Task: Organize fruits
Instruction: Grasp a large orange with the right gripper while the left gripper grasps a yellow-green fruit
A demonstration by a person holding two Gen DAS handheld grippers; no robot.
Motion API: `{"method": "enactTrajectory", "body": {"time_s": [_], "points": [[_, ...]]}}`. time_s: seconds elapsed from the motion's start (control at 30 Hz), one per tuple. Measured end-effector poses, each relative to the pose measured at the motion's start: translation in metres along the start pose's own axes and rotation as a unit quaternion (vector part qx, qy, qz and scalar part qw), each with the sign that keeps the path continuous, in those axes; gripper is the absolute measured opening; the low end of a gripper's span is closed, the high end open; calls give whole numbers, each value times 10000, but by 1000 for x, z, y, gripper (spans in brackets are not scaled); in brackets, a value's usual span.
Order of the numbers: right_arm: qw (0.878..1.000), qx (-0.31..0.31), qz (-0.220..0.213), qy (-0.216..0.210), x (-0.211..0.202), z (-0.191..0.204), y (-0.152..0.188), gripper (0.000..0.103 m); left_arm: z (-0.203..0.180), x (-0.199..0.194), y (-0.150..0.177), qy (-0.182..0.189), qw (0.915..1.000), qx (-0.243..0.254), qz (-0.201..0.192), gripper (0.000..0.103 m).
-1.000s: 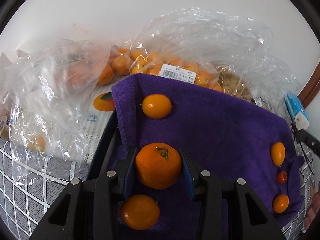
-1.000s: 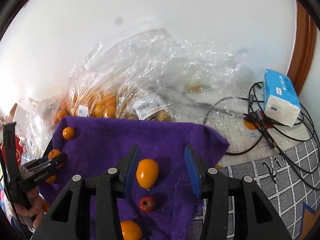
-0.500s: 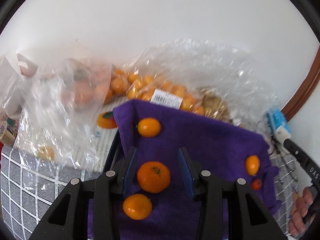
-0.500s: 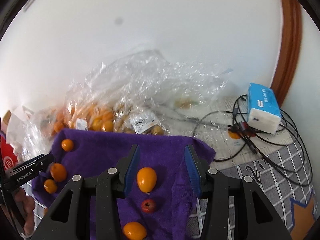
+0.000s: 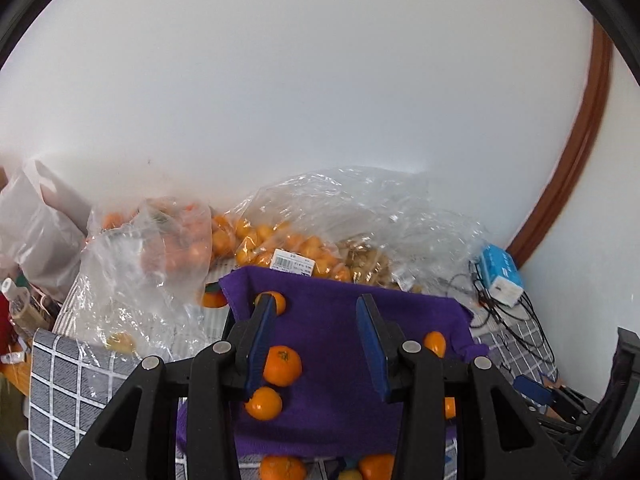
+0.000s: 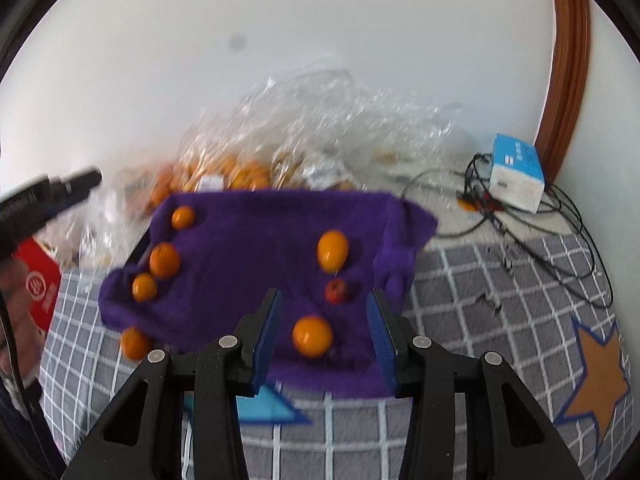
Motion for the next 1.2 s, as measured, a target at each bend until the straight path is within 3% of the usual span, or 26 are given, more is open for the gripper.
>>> {"method": "enactTrajectory", "body": {"time_s": [0.2, 0.5, 0.63, 0.7, 1.1, 1.2], "points": [[9998, -20, 23, -221, 6, 18, 34, 40, 25, -2, 40, -10, 9996, -99, 283, 40], [9952, -752, 287, -552, 30, 80, 66, 37, 76, 4, 104, 277, 9984, -370, 331, 40], [9932, -850, 402, -684, 42, 95, 69, 38, 86, 14, 117, 280, 9976, -559, 294, 45], [9929, -931, 426, -613, 48, 100, 70, 38, 91, 22, 122, 284, 9955, -766, 473, 45], [9913, -1089, 679, -297, 85, 115, 60, 40, 90, 20, 124, 425, 9955, -787, 320, 45], [9929, -1014, 548, -285, 78, 111, 62, 39, 89, 23, 126, 415, 9955, -762, 381, 45]]}}
Point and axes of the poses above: each gripper's, at about its wrist camera, not at the fingertips, and x roughly the way its jaws point, z to its left, y to its underside, the point moved 3 cm from there along x, roughly the way its jaws point, and after that the axes turned 11 degrees about z, right-handed, at the moved point
